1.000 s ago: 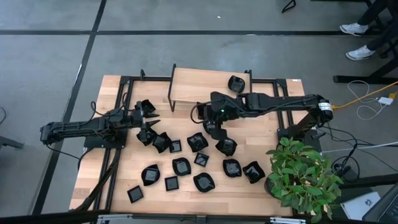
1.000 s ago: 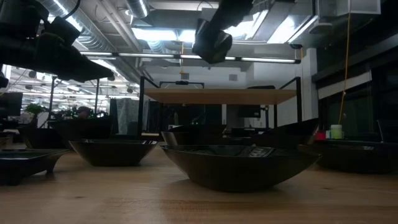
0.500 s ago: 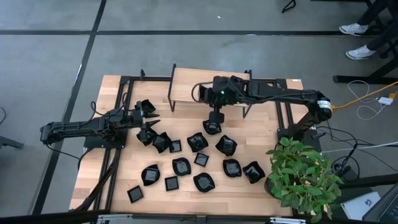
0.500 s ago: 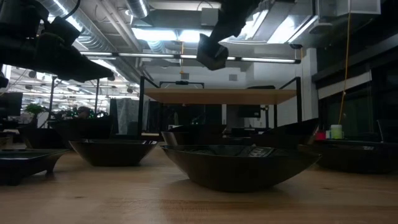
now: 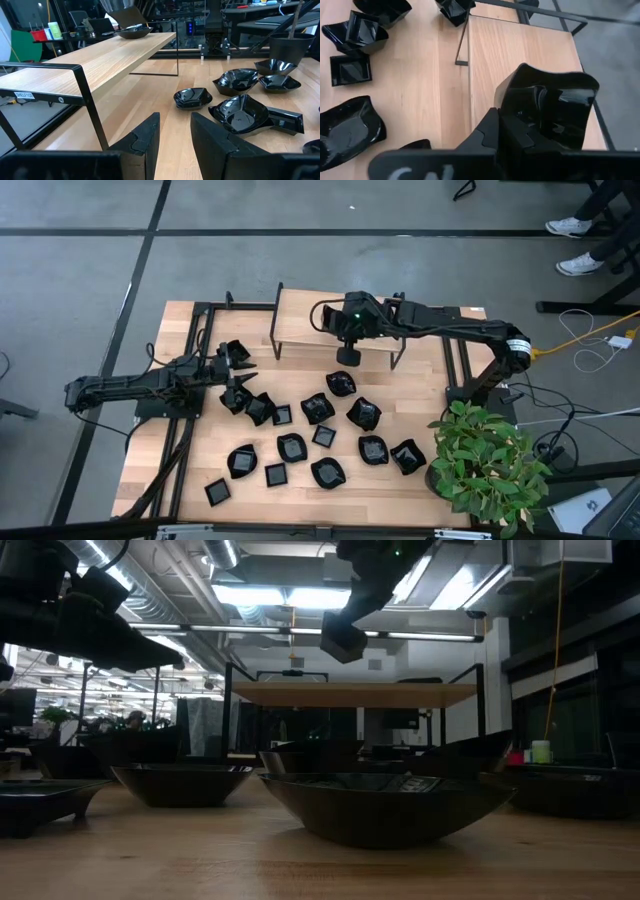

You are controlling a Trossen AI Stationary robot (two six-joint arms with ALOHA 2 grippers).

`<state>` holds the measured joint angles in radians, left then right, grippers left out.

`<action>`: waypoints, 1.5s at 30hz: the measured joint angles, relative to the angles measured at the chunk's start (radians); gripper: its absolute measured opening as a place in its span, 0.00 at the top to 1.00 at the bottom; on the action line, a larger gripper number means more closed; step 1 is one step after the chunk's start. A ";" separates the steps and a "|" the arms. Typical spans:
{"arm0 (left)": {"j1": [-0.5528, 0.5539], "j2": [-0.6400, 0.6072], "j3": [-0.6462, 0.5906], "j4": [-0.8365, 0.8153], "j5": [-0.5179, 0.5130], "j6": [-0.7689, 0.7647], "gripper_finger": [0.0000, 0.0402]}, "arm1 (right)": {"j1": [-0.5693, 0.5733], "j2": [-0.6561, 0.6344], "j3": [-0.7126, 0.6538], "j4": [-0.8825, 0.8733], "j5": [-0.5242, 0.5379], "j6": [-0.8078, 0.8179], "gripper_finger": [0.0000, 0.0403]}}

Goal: Pick & Place Mini shaped plates
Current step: Put the distorted square plate on the shelf, then stack the leaf-shaped plate on top of the leaf-shaped plate on the shelf

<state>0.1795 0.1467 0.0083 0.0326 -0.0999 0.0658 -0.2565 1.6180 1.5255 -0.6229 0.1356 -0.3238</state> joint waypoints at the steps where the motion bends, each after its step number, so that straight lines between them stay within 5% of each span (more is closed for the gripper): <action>1: 0.000 0.000 0.000 0.000 0.000 0.000 0.74 | 0.000 0.000 -0.008 0.004 0.000 -0.011 0.99; 12: 0.000 0.000 0.000 0.000 0.000 0.000 0.74 | -0.017 0.049 -0.011 0.014 0.013 -0.028 0.99; 28: 0.000 0.000 0.000 -0.004 -0.003 0.000 0.74 | -0.052 0.090 -0.011 -0.060 0.247 -0.059 0.98; 45: 0.000 0.000 0.000 -0.004 -0.003 0.000 0.74 | -0.052 0.092 -0.011 -0.086 0.155 -0.006 0.67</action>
<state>0.1795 0.1466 0.0085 0.0288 -0.1032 0.0658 -0.3088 1.7095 1.5143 -0.7093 0.2908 -0.3294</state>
